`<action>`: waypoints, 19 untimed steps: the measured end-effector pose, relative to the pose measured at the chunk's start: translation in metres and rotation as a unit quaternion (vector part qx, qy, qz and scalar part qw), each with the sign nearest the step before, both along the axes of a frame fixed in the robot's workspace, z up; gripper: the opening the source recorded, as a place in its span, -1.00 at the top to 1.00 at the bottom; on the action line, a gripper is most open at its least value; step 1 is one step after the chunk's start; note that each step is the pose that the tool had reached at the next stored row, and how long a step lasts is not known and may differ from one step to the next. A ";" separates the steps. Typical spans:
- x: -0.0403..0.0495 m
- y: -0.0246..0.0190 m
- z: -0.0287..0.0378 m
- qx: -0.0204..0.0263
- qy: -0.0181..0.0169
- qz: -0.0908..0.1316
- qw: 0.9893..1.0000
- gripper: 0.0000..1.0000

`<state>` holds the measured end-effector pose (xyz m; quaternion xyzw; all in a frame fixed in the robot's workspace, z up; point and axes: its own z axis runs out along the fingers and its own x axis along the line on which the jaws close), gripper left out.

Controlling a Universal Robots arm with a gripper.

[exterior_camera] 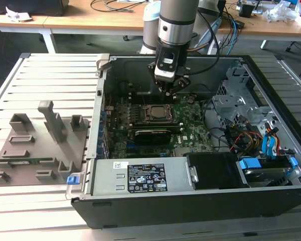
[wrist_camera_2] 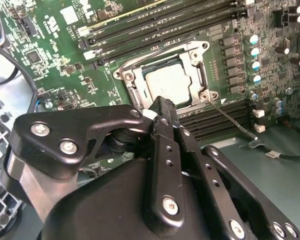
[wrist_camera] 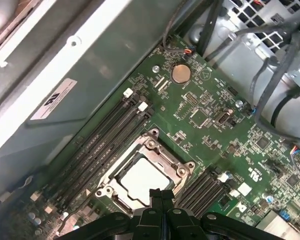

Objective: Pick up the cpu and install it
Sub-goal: 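Install the first cpu locking lever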

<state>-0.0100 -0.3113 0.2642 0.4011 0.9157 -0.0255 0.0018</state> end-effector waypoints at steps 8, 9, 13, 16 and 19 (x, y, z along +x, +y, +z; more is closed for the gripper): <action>0.0000 0.0000 0.0000 0.000 0.000 0.066 0.998 0.79; 0.0000 0.0000 0.0000 0.000 0.000 0.072 0.997 0.79; 0.0000 0.0000 0.0000 0.000 0.000 0.105 0.995 0.79; 0.0000 0.0000 0.0000 0.000 0.000 0.123 0.992 0.79; 0.0000 0.0000 0.0000 0.000 0.000 0.138 0.990 0.79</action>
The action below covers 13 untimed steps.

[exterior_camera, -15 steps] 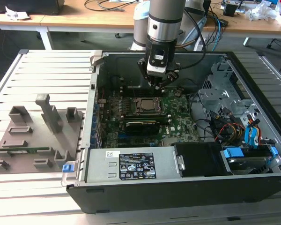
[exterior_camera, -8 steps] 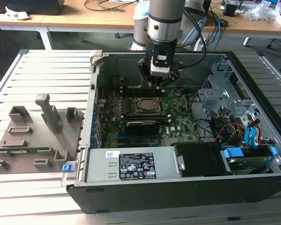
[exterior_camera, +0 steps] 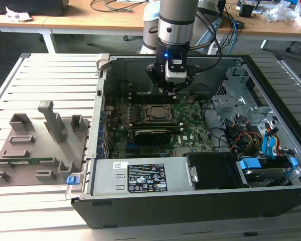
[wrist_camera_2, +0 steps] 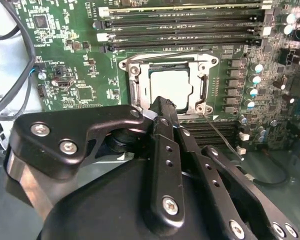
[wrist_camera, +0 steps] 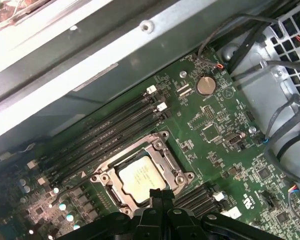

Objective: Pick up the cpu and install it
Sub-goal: 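Install the first cpu locking lever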

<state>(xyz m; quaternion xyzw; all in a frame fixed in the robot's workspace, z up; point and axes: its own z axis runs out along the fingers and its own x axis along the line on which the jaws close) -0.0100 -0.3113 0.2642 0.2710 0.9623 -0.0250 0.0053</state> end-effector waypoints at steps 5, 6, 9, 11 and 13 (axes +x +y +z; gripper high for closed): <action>0.0000 0.0000 0.0000 0.000 0.000 0.030 1.000 0.79; 0.0000 0.0000 0.0000 0.000 0.000 0.034 0.999 0.79; 0.0000 0.0000 0.0000 0.000 0.000 0.051 0.999 0.79; 0.0000 0.0000 0.0000 0.000 0.000 0.065 0.998 0.79; 0.0000 0.0000 0.0000 0.000 0.000 0.085 0.996 0.79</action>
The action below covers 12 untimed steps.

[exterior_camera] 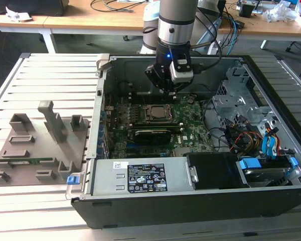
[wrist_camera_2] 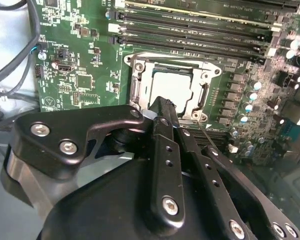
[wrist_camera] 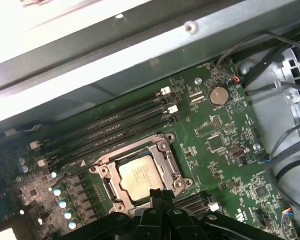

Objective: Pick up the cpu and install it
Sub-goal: 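Install the first cpu locking lever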

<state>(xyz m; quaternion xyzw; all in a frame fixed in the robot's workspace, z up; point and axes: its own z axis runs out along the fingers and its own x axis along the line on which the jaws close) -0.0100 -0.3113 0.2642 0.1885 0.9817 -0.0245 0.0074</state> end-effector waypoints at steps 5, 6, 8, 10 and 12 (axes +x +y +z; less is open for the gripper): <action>0.0000 0.0000 0.0000 0.000 0.000 0.047 0.999 0.79; 0.0000 0.0000 0.0000 0.000 0.000 0.059 0.998 0.79; 0.0000 0.0000 0.0000 0.000 0.000 0.079 0.997 0.79; 0.0000 0.0000 0.0000 0.000 0.000 0.095 0.995 0.79; 0.0000 0.0000 0.0000 0.000 0.000 0.119 0.993 0.79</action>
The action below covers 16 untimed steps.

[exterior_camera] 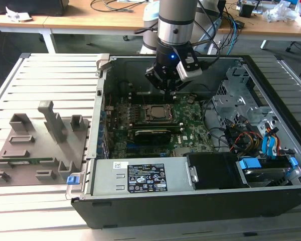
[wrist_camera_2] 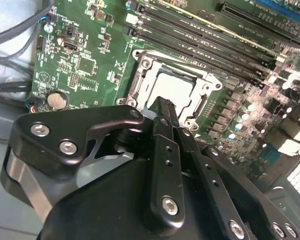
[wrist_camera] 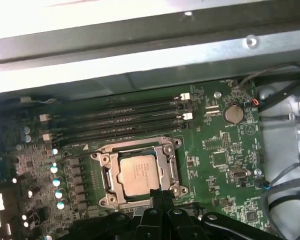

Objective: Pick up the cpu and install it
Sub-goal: 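Install the first cpu locking lever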

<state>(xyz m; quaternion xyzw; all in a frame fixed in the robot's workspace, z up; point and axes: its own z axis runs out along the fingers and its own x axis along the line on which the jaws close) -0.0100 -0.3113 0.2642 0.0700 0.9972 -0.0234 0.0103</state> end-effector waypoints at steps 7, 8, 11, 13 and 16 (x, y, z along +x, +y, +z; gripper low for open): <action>0.0000 0.0000 0.0000 0.000 0.000 0.057 0.998 0.79; 0.0000 0.0000 0.0000 0.000 0.000 0.058 0.998 0.79; 0.0000 0.0000 0.0000 0.000 0.000 0.087 0.996 0.79; 0.0000 0.0000 0.0000 0.000 0.000 0.090 0.996 0.79; -0.0002 0.0000 0.0001 0.000 0.000 0.090 0.996 0.79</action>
